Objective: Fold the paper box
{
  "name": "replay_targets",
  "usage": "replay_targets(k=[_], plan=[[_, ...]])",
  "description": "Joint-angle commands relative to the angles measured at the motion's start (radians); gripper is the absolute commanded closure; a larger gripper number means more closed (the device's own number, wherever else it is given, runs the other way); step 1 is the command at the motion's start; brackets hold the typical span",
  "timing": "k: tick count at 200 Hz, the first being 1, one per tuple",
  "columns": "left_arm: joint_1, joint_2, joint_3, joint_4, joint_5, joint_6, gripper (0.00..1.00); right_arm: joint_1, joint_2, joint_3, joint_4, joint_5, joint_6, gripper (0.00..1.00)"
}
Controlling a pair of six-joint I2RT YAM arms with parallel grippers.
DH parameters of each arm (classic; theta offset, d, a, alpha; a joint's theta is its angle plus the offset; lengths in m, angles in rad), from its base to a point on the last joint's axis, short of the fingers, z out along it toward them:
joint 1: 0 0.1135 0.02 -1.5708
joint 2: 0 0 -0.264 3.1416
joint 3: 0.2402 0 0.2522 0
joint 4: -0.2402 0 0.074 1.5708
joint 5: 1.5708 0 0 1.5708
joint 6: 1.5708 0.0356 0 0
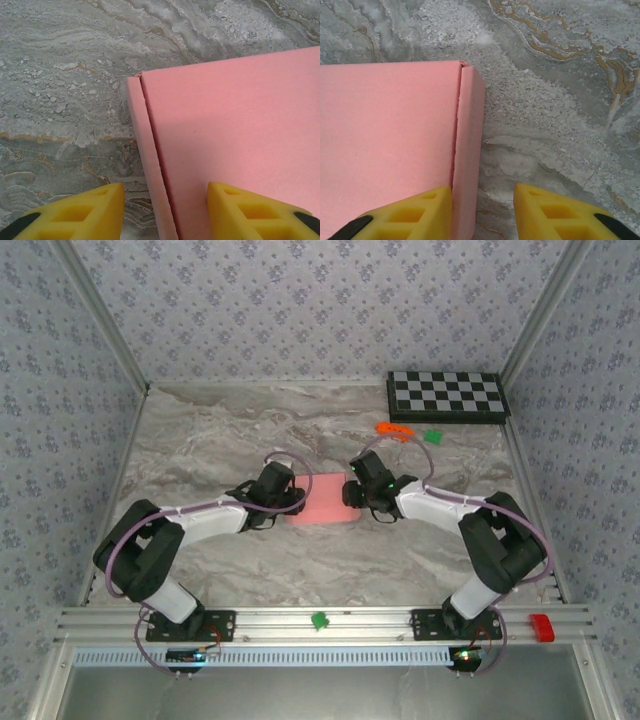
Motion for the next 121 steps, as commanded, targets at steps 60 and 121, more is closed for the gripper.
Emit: replay_targets(k=[60, 121], plan=[[-0.037, -0.016, -0.040, -0.002, 0.039, -0.079, 0.57, -0.006, 0.123, 0.128, -0.087, -0.012, -0.082, 0.62], [-0.059, -0.071, -0.072, 0.008, 0.082, -0.127, 0.58, -0.008, 0.225, 0.286, -0.196, 0.013, -0.175, 0.60]])
